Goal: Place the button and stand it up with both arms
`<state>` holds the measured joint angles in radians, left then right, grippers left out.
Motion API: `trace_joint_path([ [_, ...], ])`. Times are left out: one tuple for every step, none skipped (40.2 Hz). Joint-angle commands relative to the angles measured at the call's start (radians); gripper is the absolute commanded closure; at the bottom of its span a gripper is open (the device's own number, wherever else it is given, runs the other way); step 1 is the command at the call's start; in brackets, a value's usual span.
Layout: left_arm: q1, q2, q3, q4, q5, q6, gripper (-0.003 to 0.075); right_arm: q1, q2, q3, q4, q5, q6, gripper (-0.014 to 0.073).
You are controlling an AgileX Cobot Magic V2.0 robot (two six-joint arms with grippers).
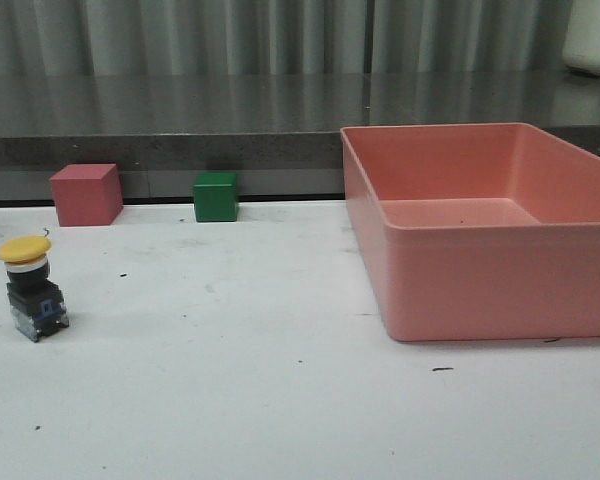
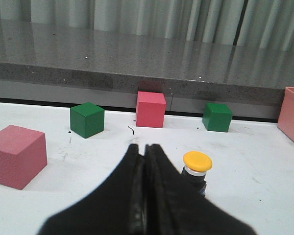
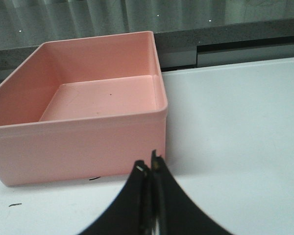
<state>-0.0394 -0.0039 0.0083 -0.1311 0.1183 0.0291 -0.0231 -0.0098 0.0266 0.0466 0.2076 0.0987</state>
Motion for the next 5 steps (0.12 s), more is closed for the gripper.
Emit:
trace_joint_path([
  [0.003,-0.021,0.015,-0.01,-0.087,0.001,0.074,-0.007,-0.019,-0.002,0.001,-0.073,-0.008,0.0662],
  [0.003,-0.021,0.015,-0.01,-0.087,0.001,0.074,-0.007,-0.019,-0.002,0.001,-0.073,-0.008,0.0662],
  [0.003,-0.021,0.015,-0.01,-0.087,0.001,0.074,-0.007,-0.019,-0.002,0.001,-0.073,-0.008,0.0662],
  [0.003,-0.021,0.015,-0.01,-0.087,0.001,0.074,-0.007,-0.019,-0.002,0.001,-0.073,-0.008,0.0662],
  [0.003,-0.021,0.015,-0.01,-0.087,0.001,0.074,-0.007,-0.019,-0.002,0.001,-0.073,-0.008,0.0662],
])
